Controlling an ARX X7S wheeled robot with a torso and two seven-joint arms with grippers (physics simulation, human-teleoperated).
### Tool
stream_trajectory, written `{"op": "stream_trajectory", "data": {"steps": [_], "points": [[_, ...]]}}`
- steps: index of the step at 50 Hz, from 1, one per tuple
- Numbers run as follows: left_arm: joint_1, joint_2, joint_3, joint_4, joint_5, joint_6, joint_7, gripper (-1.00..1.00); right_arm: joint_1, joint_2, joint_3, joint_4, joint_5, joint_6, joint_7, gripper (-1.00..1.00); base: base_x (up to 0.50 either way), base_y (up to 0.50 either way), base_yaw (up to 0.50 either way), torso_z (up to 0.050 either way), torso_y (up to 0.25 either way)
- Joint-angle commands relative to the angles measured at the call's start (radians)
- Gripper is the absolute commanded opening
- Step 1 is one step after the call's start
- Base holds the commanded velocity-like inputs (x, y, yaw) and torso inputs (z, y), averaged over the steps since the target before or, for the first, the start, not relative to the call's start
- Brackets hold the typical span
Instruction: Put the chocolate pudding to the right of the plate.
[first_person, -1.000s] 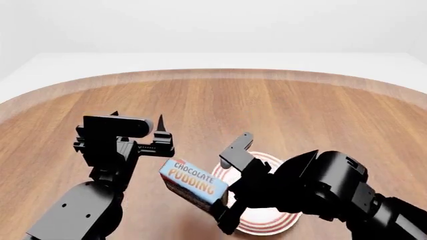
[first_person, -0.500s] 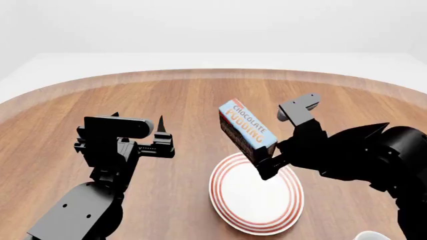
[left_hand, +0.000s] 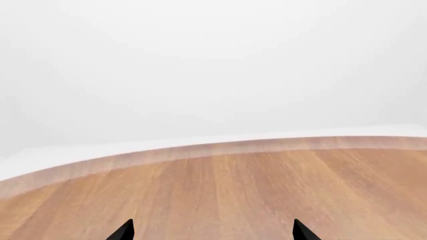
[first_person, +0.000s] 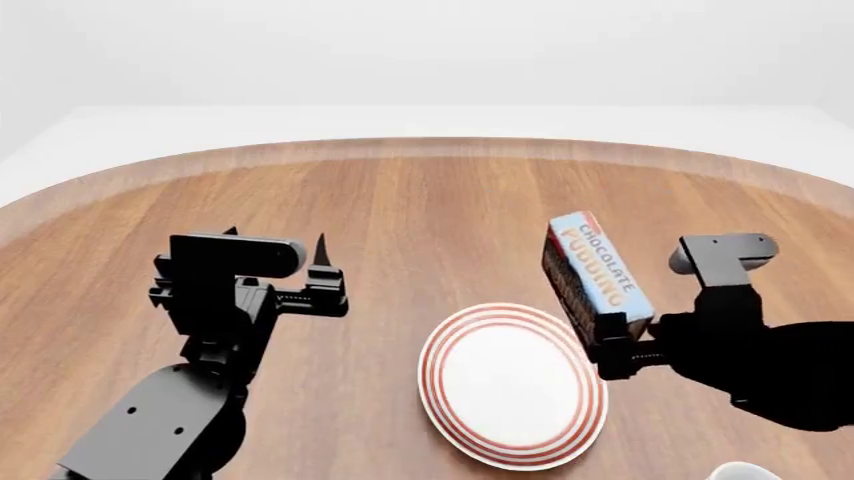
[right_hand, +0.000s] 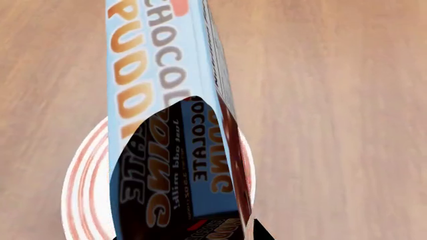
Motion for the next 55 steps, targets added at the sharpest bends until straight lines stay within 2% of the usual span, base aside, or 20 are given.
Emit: {"op": "stream_trajectory", "data": {"steps": [1, 19, 40, 55], "points": [[0.0, 0.002, 0.007, -0.018, 0.001, 0.014, 0.002, 1.0, -0.097, 0.082, 0.102, -0.02, 0.148, 0.007, 0.127, -1.0, 0.0, 0.0, 0.0, 0.0, 0.0], [0.013, -0.002, 0.008, -0.026, -0.001, 0.028, -0.001, 1.0, 0.012, 0.026, 0.017, 0.179, 0.025, 0.015, 0.038, -1.0, 0.0, 0.0, 0.0, 0.0, 0.0], [0.007, -0.007, 0.012, -0.023, -0.008, 0.027, -0.008, 1.0, -0.116, 0.053, 0.029, 0.257, -0.024, -0.092, -0.03, -1.0, 0.0, 0.0, 0.0, 0.0, 0.0], [0.015, -0.01, 0.018, -0.027, -0.008, 0.037, -0.009, 1.0, -0.08, 0.019, -0.024, 0.376, -0.125, -0.148, -0.146, -1.0, 0.0, 0.0, 0.0, 0.0, 0.0]]}}
